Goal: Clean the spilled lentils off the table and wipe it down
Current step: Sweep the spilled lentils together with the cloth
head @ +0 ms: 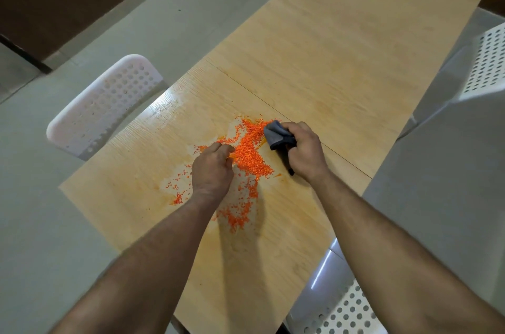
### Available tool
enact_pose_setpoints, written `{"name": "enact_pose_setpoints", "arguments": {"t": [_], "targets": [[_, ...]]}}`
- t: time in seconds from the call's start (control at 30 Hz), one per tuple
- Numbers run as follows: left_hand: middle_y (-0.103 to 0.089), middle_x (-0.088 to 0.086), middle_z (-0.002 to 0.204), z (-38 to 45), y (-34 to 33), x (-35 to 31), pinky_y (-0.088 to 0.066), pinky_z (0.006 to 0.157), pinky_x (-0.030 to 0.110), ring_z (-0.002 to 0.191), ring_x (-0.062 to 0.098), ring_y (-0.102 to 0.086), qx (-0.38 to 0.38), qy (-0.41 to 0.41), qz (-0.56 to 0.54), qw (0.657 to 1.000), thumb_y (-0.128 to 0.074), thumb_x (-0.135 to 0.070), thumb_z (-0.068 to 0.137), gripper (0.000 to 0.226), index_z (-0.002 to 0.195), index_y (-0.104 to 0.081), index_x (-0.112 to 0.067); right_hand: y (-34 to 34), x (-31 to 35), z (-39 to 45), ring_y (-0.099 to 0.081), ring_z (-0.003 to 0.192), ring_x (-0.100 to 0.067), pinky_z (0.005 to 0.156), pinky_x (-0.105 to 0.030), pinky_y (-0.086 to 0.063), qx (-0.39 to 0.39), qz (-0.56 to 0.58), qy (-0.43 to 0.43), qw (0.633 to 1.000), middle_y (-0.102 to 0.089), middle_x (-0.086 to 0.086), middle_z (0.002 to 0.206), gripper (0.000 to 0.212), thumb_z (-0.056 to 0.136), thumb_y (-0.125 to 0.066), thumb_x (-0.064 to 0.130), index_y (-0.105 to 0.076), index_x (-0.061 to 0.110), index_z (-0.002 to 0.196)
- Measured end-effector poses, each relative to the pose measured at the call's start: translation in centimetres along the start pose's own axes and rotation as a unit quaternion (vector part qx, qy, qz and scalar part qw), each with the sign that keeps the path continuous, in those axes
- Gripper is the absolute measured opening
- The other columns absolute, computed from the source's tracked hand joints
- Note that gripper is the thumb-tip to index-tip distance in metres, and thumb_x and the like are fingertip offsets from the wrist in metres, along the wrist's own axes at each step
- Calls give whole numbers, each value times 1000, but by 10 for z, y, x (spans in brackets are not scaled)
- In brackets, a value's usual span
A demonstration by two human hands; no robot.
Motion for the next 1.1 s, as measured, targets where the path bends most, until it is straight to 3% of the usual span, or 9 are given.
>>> {"name": "enact_pose_setpoints", "arguments": {"t": [0.1,0.2,0.33,0.57,0.7,0.8,0.87,0.97,1.1], "targets": [[-76,11,108,2,4,1,-61,79,45,94,37,-72,-15,-14,-9,1000,-68,3,92,25,114,-78,-5,9,-2,0,-53,103,-15,85,-18,-43,-48,23,-13,998,-56,0,114,59,87,-50,-14,-67,17,134],[-68,13,132,4,1,7,-56,100,49,122,38,-63,23,4,10,1000,-61,5,90,43,132,-69,-4,29,-6,12,-53,107,-14,89,-22,-42,-119,28,-43,992,-56,0,118,58,87,-50,-14,-66,14,136],[-37,13,166,7,-2,25,-22,130,45,156,31,-27,68,31,49,996,-62,-20,96,62,156,-47,-8,36,-12,45,-53,104,-18,84,-23,-37,-118,-28,-92,988,-53,-1,115,51,92,-49,-3,-64,19,136],[-6,9,176,4,-5,51,-10,132,46,163,26,0,115,68,64,989,-37,-62,107,79,167,-23,-13,-10,25,67,-49,105,-23,85,-30,-36,28,-67,-48,996,-51,-2,112,50,93,-47,-4,-65,24,131],[-2,5,177,4,-1,58,-7,131,43,163,22,3,130,71,40,988,-32,-69,105,85,168,-17,-15,-54,48,42,-50,104,-21,85,-33,-37,123,-72,23,990,-55,0,111,50,96,-47,-3,-66,27,130],[-2,2,177,4,4,61,-10,131,41,163,19,2,135,71,24,988,-33,-72,103,88,169,-15,-16,-69,54,26,-52,110,-25,91,-38,-43,183,-72,78,977,-58,-2,117,59,87,-44,-12,-67,25,127],[0,0,177,3,7,66,-12,132,41,162,17,2,141,65,15,988,-32,-74,102,89,169,-14,-18,-62,52,26,-53,109,-23,89,-36,-42,166,-45,72,982,-59,-1,116,59,85,-46,-13,-68,23,126],[2,-2,177,1,6,70,-12,132,41,162,14,5,152,53,10,987,-29,-78,100,93,169,-13,-19,-35,44,48,-55,106,-18,87,-32,-43,60,-22,36,997,-58,4,114,44,95,-58,-1,-69,26,128],[3,-2,177,2,5,72,-11,132,41,162,14,5,154,60,17,986,-21,-87,94,102,169,-10,-20,-24,44,89,-55,110,-25,92,-36,-45,4,-60,17,998,-56,0,116,54,91,-49,-5,-66,25,132]]}}
Point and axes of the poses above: each hand's wrist, its own z-axis towards the middle knuckle, its own y-axis out of the back of the hand, x = y × z, the point moved 7 cm from there along z, towards the middle knuckle
